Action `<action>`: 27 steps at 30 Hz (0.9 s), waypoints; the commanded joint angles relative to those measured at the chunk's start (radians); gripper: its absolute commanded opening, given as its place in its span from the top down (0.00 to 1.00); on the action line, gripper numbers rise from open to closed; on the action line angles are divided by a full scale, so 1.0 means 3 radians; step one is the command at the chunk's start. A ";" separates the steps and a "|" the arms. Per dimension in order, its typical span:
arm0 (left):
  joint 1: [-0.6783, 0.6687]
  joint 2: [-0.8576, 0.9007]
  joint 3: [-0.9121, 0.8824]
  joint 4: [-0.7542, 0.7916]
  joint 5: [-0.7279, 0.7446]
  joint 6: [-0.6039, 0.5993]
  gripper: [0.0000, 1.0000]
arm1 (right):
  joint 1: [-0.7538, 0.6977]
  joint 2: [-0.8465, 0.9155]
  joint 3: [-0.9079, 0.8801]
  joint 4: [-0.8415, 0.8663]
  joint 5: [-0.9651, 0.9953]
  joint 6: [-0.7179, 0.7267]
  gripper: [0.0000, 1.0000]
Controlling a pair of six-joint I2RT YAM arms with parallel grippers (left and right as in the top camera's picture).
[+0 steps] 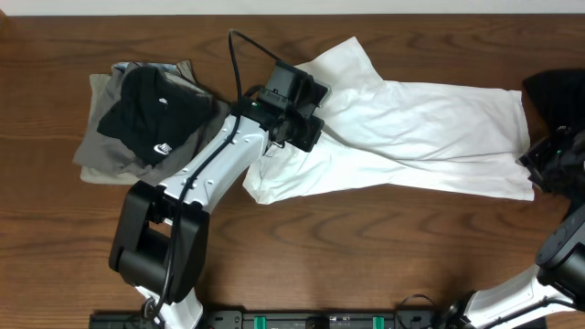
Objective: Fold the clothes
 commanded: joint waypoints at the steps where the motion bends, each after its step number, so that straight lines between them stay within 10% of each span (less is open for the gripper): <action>1: 0.0011 0.0031 0.0014 -0.0050 -0.0045 0.0046 0.94 | -0.0009 -0.0062 -0.0211 0.0201 0.0090 0.0092 0.58; 9: 0.0011 0.0031 0.0014 -0.0092 -0.0045 0.0046 0.94 | -0.0009 -0.0061 -0.0449 0.0613 0.0005 0.0209 0.62; 20: 0.0011 0.0031 0.0014 -0.0150 -0.0181 0.0047 0.94 | -0.0029 -0.0079 -0.0484 0.0739 -0.0156 0.0195 0.99; 27: 0.0011 0.0031 0.0014 -0.0173 -0.0193 0.0071 0.94 | -0.0117 -0.0322 -0.0484 0.0711 -0.0365 0.0195 0.99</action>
